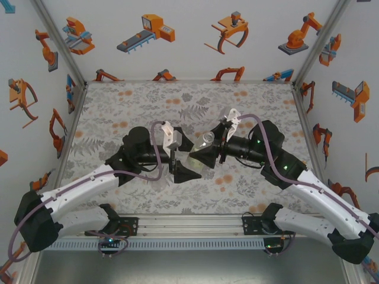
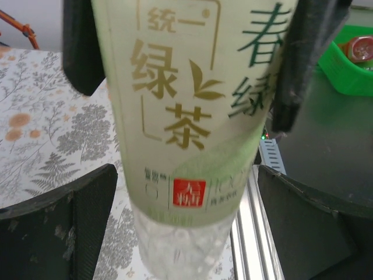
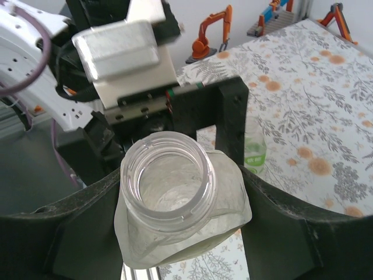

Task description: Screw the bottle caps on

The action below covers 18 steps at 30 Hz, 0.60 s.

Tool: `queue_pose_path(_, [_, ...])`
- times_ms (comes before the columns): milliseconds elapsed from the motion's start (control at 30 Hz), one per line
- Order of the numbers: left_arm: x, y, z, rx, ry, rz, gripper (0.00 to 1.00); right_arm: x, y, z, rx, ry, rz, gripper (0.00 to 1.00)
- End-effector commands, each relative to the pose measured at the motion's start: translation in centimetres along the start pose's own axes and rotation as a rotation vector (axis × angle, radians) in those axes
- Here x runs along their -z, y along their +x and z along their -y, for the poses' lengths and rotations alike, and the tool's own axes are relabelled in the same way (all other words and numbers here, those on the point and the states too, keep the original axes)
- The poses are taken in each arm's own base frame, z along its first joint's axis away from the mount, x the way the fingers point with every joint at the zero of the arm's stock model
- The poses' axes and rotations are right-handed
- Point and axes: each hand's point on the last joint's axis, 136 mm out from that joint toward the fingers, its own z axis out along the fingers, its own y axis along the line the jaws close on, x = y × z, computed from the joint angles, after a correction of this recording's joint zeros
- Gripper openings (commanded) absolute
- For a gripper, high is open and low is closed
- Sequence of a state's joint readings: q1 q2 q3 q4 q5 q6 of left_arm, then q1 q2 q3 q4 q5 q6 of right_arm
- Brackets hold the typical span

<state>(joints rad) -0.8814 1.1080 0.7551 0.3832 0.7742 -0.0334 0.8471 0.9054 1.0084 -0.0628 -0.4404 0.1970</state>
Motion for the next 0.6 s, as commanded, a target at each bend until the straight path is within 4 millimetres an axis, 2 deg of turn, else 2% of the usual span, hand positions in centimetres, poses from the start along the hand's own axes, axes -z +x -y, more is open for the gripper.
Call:
queue_pose_path(0, [-0.35, -3.80, 0.02, -0.063, -0.017, 0.110, 0.98, 0.46, -3.07, -1.51, 0.003, -0.063, 0.102, 0.12])
queue_pose_path(333, [-0.95, -3.79, 0.10, -0.061, -0.025, 0.100, 0.83, 0.73, -3.83, -2.11, -0.014, -0.095, 0.146, 0.11])
queue_pose_path(567, [-1.02, -3.44, 0.14, -0.051, -0.023, 0.068, 0.61, 0.82, -3.29, -1.92, -0.028, -0.084, 0.140, 0.10])
